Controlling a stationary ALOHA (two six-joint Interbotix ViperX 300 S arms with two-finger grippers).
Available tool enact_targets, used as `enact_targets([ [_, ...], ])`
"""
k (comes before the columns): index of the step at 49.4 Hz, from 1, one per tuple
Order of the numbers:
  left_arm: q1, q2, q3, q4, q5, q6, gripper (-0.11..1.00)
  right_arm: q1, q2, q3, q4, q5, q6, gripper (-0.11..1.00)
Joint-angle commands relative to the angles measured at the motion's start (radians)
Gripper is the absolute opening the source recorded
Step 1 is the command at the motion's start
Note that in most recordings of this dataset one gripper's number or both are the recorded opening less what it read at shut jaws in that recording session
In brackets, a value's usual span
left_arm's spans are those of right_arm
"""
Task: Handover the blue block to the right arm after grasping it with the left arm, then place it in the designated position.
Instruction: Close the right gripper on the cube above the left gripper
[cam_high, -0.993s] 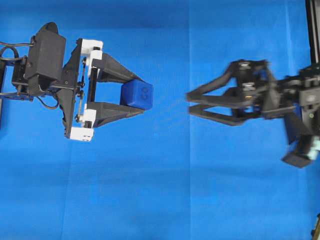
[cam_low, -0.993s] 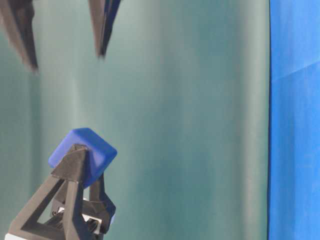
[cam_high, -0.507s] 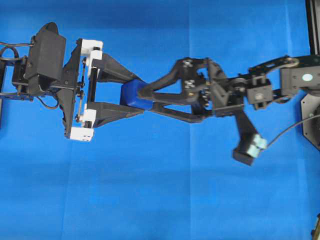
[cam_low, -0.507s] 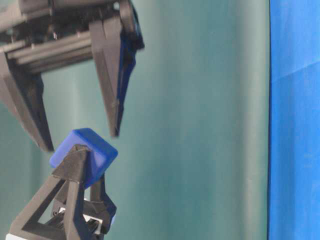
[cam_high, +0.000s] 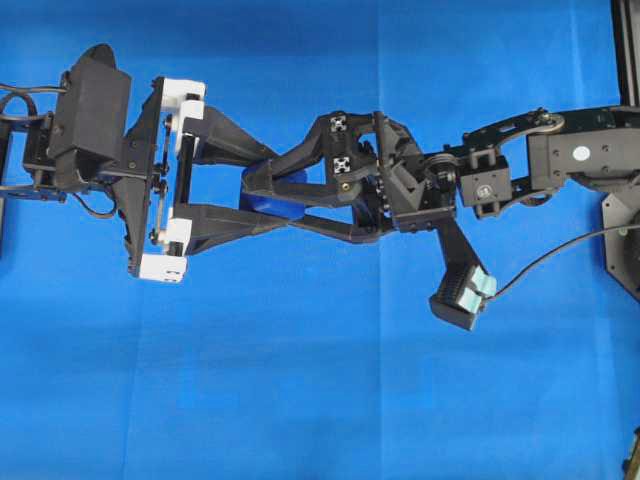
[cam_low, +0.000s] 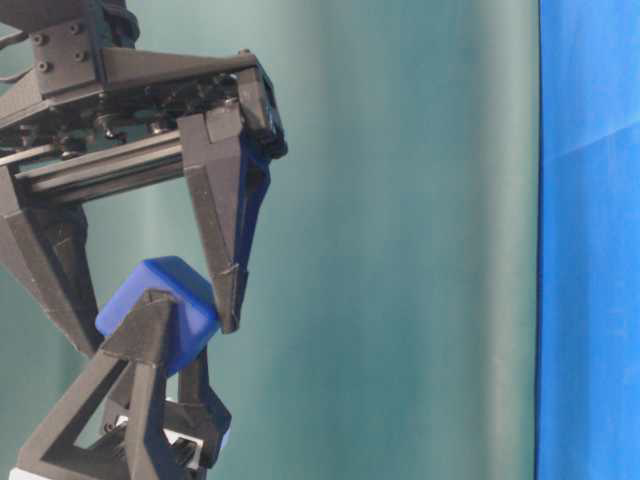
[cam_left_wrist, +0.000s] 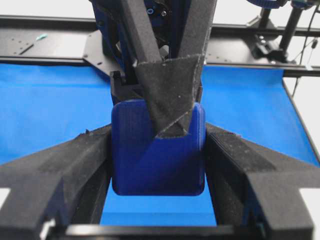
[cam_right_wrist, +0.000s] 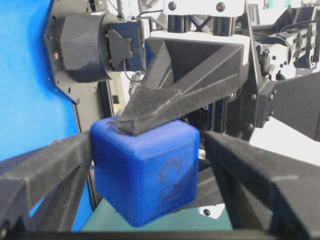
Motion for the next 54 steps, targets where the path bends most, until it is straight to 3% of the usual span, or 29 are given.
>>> enact_targets([
  [1, 0.0, -0.018, -0.011, 0.0, -0.005, 0.0, 0.48, 0.0, -0.011, -0.029, 0.003, -0.003, 0.002, 0.96],
  [18, -0.002, -0.018, -0.011, 0.0, -0.002, 0.0, 0.48, -0.002, -0.011, -0.029, 0.003, 0.006, 0.005, 0.93],
  [28, 0.0, -0.018, -0.011, 0.0, -0.002, -0.002, 0.48, 0.0, -0.011, -0.032, 0.008, 0.058, 0.017, 0.51],
  [41, -0.005, -0.018, -0.012, 0.0, -0.002, 0.009, 0.48, -0.003, -0.011, -0.037, 0.012, 0.069, 0.072, 0.52],
  [54, -0.006, -0.018, -0.012, 0.0, -0.002, 0.006, 0.48, -0.003, -0.011, -0.037, 0.012, 0.069, 0.075, 0.52],
])
